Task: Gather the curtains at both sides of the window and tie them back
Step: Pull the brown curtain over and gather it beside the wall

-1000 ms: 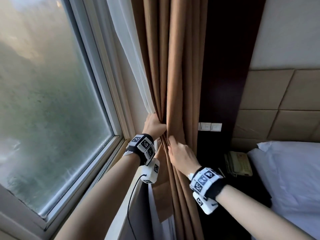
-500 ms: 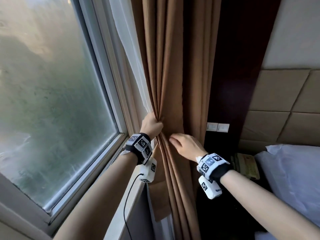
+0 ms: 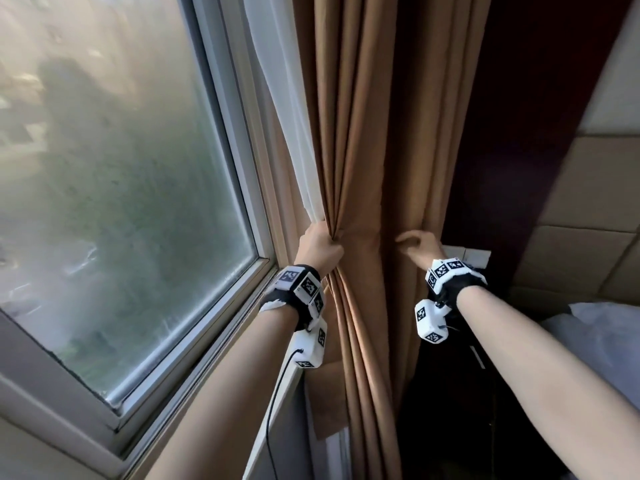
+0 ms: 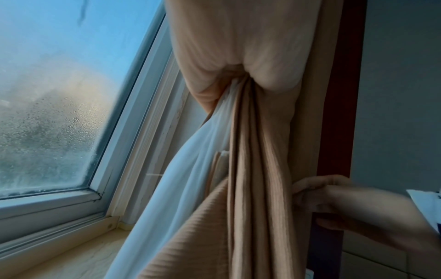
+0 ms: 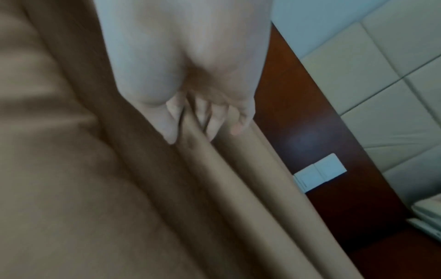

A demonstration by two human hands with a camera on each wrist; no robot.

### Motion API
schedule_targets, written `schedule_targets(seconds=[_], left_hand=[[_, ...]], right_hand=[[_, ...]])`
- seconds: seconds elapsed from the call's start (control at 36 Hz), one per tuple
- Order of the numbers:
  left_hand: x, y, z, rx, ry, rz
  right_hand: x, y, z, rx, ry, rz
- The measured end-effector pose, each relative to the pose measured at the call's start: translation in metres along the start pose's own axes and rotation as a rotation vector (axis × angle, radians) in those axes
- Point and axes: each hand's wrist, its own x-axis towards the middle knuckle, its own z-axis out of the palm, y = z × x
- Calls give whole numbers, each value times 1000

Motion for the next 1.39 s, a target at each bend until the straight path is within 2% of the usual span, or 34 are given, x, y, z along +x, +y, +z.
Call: schedule_targets(seconds=[0.11, 0.22, 0.36, 0.47, 0.58, 0.67, 0.78, 0.89, 0.94, 1.06, 1.11, 1.17, 1.22, 1.31, 1.39], left_hand=[[1, 3, 1, -6, 16, -3], [4, 1, 0, 5, 43, -7], [6, 3, -3, -4, 48, -16], [2, 11, 1, -5, 44, -20], [-6, 21, 13, -9, 27, -8], [-16, 29, 21, 8, 3, 10], [-23, 35, 24, -92, -73, 47], [-27, 40, 19, -250, -129, -47], [-28, 43, 18, -209, -107, -55], [-25, 37, 22, -18, -6, 24], [-21, 35, 21, 17, 5, 3], [-15, 30, 17, 15, -7, -2], [-8, 23, 14, 21, -17, -12], [-1, 9, 8, 18, -28, -31], [2, 1, 4, 7, -38, -49]], right_hand=[[-13, -1, 1, -109, 86, -11], [-48, 20, 1, -221, 146, -155], [-100, 49, -14, -272, 363, -301], [-128, 45, -17, -324, 400, -464], [-145, 25, 4, -386, 302, -573], [-145, 2, 25, -426, 181, -551], [-137, -26, 38, -486, 53, -517], [-133, -37, 37, -488, -37, -583], [-130, -39, 36, -531, -95, -645], [-126, -43, 31, -617, -165, -798], [-123, -40, 32, -629, -222, -857], [-114, -32, 29, -593, -288, -791], [-98, -14, 24, -494, -261, -714], [-65, 18, 11, -309, -20, -580], [-28, 38, -17, -200, 232, -249]])
